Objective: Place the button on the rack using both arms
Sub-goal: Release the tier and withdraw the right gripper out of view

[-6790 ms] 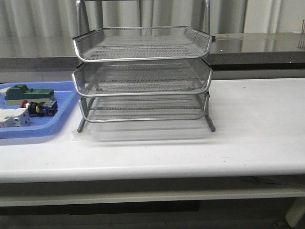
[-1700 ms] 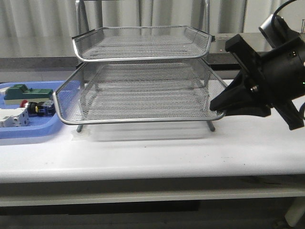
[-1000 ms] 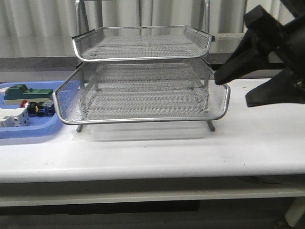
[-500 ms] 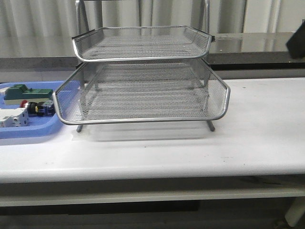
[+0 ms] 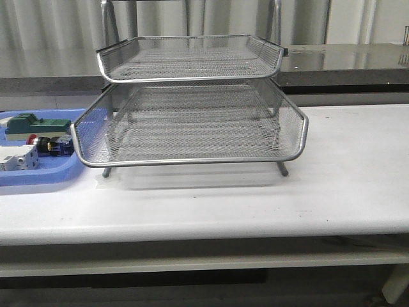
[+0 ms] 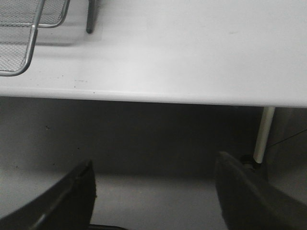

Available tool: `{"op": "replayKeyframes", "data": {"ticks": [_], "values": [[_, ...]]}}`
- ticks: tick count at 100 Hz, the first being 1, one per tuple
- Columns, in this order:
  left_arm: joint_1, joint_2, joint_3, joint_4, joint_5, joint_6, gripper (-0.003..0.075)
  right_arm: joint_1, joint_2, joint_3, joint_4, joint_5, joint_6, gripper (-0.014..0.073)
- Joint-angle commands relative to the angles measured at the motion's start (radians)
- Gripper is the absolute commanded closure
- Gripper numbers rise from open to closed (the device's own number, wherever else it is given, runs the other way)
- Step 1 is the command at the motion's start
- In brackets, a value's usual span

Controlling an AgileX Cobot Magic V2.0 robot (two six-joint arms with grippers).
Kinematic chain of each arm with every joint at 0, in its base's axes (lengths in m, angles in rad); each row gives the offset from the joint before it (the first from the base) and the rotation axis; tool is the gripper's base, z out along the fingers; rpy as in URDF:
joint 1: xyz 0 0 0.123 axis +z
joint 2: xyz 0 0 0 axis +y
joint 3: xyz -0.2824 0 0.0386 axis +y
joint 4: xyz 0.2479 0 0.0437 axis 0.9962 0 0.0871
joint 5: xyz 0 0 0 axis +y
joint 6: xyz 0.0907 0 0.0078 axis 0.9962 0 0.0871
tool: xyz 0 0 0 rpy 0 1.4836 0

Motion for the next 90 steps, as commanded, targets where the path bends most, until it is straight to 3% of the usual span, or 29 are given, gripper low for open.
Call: {"op": "replayKeyframes", "data": {"ticks": [1,29,39,70,79,90], "values": [[0.002,-0.030,0.046,-0.002,-0.080,-0.011,0.0716,-0.003,-0.038,-0.023,-0.034,-0.030,0.020,0.0064],[0.002,-0.030,0.046,-0.002,-0.080,-0.011,0.0716,-0.003,-0.074,-0.023,-0.040,-0.028,0.020,0.0100],[0.002,-0.030,0.046,-0.002,-0.080,-0.011,0.0716,-0.003,-0.074,-0.023,-0.041,-0.028,0.020,0.0192],[0.002,-0.030,0.046,-0.002,-0.080,-0.011,0.0716,-0.003,-0.074,-0.023,-0.041,-0.025,0.020,0.0593],[0.002,-0.030,0.046,-0.002,-0.080,-0.011,0.0716,-0.003,-0.074,-0.023,-0.041,-0.017,0.020,0.0664],[0.002,-0.030,0.046,-0.002,-0.080,-0.011,0.0716,-0.003,-0.074,-0.023,-0.041,-0.011,0.020,0.0662]]}}
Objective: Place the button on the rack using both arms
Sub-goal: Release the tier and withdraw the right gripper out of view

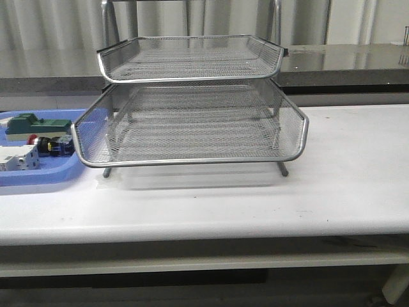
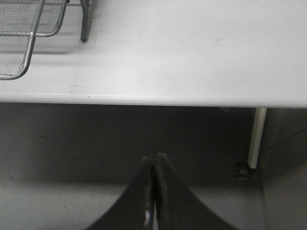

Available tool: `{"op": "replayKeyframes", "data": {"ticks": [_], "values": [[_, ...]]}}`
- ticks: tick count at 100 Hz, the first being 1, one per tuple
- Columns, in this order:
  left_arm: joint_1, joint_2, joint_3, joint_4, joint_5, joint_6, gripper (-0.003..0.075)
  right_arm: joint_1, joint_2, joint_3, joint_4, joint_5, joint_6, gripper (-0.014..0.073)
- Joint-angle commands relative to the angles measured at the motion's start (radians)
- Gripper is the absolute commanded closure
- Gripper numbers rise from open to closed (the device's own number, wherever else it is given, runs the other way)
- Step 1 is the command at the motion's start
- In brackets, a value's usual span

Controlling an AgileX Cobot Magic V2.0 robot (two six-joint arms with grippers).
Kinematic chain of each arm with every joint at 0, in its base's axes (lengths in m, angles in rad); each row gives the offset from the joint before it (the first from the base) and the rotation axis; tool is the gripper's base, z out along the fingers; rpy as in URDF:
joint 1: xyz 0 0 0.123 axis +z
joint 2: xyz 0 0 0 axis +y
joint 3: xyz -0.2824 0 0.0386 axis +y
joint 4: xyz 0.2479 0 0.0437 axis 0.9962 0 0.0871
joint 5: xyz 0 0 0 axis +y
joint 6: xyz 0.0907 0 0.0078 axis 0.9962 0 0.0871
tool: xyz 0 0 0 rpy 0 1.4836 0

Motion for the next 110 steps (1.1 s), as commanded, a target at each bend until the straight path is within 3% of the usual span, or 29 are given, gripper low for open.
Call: {"op": "replayKeyframes", "data": {"ticks": [1,36,61,110], "values": [[0.002,-0.030,0.046,-0.002,-0.080,-0.011,0.0716,-0.003,0.001,-0.023,-0.015,-0.044,-0.003,0.0662],[0.002,-0.030,0.039,-0.016,-0.119,-0.011,0.0716,-0.003,0.001,-0.023,-0.014,-0.044,-0.003,0.0662],[0.003,0.031,-0.114,-0.137,-0.045,-0.011,0.0716,-0.003,0.001,-0.023,-0.014,-0.044,-0.003,0.0662],[0.003,0.662,-0.666,-0.116,0.308,0.000,0.0716,-0.003,0.001,-0.023,-0.014,-0.044,-0.003,0.0662]]}}
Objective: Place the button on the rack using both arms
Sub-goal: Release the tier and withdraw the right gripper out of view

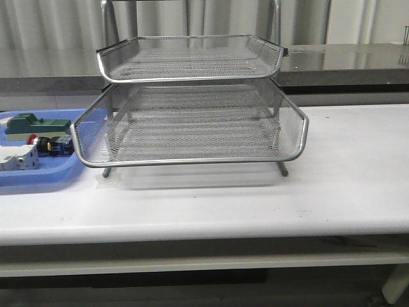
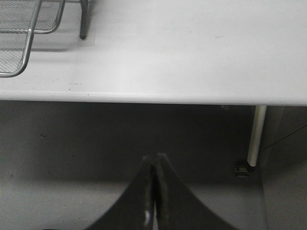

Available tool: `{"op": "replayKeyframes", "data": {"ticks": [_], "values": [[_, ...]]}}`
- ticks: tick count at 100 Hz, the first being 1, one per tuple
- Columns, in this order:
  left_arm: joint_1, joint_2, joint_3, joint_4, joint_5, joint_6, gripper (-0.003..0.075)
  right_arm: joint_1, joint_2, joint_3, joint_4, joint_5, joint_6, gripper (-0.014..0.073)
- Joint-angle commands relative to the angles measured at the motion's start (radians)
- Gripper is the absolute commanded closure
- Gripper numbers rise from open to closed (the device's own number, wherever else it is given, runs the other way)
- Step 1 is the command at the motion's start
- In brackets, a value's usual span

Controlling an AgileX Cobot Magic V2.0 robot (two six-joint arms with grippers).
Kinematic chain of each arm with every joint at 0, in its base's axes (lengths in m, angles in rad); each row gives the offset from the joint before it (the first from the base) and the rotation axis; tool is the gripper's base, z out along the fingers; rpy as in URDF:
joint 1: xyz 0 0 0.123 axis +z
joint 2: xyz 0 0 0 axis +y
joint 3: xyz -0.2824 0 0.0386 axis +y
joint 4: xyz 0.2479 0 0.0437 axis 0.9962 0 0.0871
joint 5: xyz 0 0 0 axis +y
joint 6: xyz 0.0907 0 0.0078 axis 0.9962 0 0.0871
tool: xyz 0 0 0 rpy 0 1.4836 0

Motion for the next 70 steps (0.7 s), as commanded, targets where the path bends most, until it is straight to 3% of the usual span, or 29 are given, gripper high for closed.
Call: {"op": "replayKeyframes", "data": {"ticks": [1,43,70], "values": [[0.001,0.127,-0.131,0.003,0.006,0.001,0.0716,-0.003,0.001,-0.023,-0.012,-0.051,-0.003,0.0662],[0.001,0.629,-0.540,0.081,0.349,0.059,0.0716,-0.003,0.001,-0.023,-0.012,-0.051,-0.003,0.0662],[0.001,0.763,-0.594,0.089,0.388,0.082,0.0698,-0.003,0.001,-0.023,-0.012,-0.051,-0.003,0.0662]]}}
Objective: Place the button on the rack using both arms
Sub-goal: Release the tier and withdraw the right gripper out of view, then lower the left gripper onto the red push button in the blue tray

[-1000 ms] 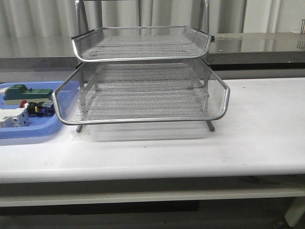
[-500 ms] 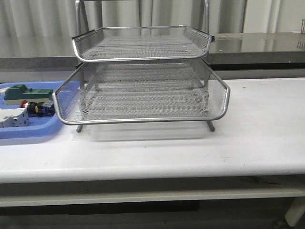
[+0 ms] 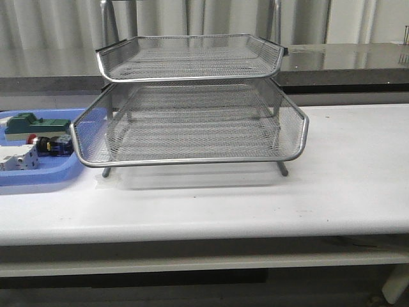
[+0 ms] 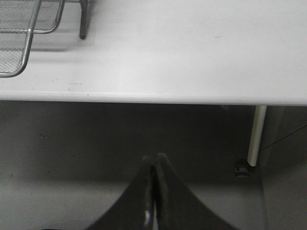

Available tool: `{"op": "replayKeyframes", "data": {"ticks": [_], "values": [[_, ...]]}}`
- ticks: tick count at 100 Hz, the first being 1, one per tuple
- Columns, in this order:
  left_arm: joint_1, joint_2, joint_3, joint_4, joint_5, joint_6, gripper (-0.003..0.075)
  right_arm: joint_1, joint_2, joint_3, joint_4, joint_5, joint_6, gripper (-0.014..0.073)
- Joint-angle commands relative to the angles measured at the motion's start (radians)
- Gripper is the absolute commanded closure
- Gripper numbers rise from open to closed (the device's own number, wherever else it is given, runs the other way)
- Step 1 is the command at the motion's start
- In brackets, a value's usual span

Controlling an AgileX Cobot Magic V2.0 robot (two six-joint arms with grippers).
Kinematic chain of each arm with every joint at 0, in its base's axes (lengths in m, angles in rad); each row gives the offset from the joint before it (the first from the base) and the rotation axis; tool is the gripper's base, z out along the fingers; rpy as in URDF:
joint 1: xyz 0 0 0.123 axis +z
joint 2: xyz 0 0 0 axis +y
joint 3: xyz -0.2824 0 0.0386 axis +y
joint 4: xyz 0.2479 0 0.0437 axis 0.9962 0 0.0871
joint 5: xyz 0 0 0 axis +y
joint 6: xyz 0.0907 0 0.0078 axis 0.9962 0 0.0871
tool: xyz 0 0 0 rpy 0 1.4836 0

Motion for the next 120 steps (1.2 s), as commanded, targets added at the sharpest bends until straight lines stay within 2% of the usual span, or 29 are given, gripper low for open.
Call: {"op": "replayKeyframes", "data": {"ticks": [1,8,23,30,50,60,71,85,105,120], "values": [[0.001,-0.001,-0.038,0.000,-0.039,0.006,0.0693,-0.003,0.001,-0.023,-0.012,-0.051,-0.003,0.0662],[0.001,0.003,-0.038,0.000,-0.039,0.029,0.0618,-0.003,0.001,-0.023,-0.012,-0.051,-0.003,0.0662],[0.001,0.003,-0.038,0.000,-0.038,0.053,0.0333,-0.003,0.001,-0.023,-0.012,-0.051,-0.003,0.0662],[0.001,0.003,-0.038,0.000,-0.038,0.053,0.0253,-0.003,0.001,-0.023,-0.012,-0.051,-0.003,0.0662],[0.001,0.004,-0.038,-0.014,-0.044,0.053,0.0258,-0.003,0.001,-0.023,-0.012,-0.051,-0.003,0.0662],[0.001,0.008,-0.040,-0.014,-0.090,0.058,0.0253,-0.003,0.001,-0.023,-0.012,-0.051,-0.003,0.0662],[0.001,0.037,-0.076,-0.014,-0.111,0.142,0.0252,-0.003,0.001,-0.023,-0.012,-0.051,-0.003,0.0662],[0.001,0.133,-0.194,-0.014,-0.069,0.255,0.0245,-0.003,0.001,-0.023,-0.012,-0.051,-0.003,0.0662],[0.001,0.325,-0.423,-0.024,-0.011,0.425,0.0181,-0.003,0.001,-0.023,-0.012,-0.051,-0.003,0.0662],[-0.001,0.464,-0.558,-0.031,0.010,0.553,0.0180,-0.003,0.001,-0.023,-0.012,-0.051,-0.003,0.0662]]}}
